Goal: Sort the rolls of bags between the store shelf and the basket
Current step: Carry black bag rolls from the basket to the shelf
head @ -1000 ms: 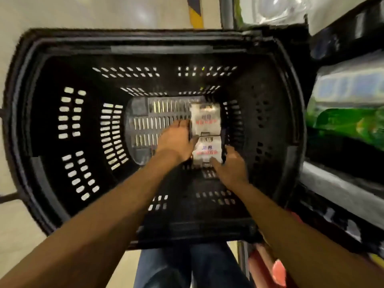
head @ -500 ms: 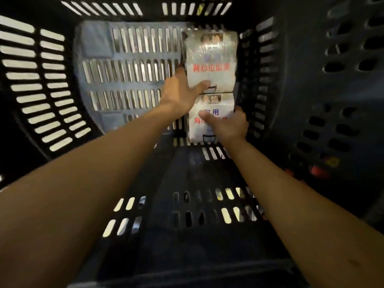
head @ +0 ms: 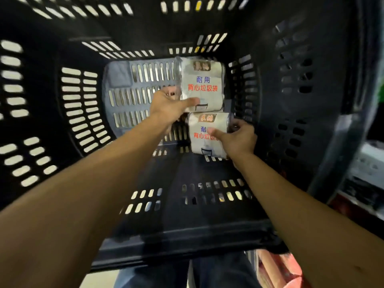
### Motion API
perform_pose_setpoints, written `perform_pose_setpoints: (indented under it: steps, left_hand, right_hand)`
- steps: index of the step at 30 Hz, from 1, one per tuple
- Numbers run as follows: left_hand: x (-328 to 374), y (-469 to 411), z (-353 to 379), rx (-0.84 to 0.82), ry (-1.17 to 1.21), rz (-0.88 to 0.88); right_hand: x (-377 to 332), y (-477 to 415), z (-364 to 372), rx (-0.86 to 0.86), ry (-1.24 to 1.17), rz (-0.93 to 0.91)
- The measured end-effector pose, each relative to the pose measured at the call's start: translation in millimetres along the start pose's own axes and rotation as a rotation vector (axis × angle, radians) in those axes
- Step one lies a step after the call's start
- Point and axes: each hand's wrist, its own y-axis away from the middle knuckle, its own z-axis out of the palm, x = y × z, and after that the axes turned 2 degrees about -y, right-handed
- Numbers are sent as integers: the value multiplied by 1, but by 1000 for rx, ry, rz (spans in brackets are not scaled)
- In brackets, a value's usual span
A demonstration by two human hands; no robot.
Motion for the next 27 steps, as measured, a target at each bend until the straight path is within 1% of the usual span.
perform_pose_setpoints:
  steps: [3,7,9,11,13,17,19,22,27]
  left_hand:
    - [18,35,-13,7,58,3]
    - [41,96,-42,73,68,-10]
    - [56,132,-61,77,93,-22]
    - [73,169,-78,56,105,-12]
    - [93,208,-92,70,57,28]
    - [132,286,-111,93,-1,133]
    - [148,323,-118,61,-17,181]
    - [166,376,-128,52,-22,275]
    - [174,446,-147,42,9,360]
  right_hand:
    - [-15,22,-22,-22,-53,26]
    - [-33,63,-53,14,-206,141]
    - [-45,90,-70,25,-246,154]
    - [-61,115,-88,19,-265,124]
    - [-83,142,-107,-1,-290,86]
    - [-134,198,-154,-67,-425,12]
    - [-154,225,-175,-81,-488,-40]
    - [-173,265,-203,-93,-563,-60]
    - [-181,343,-243,-158,-673,-145]
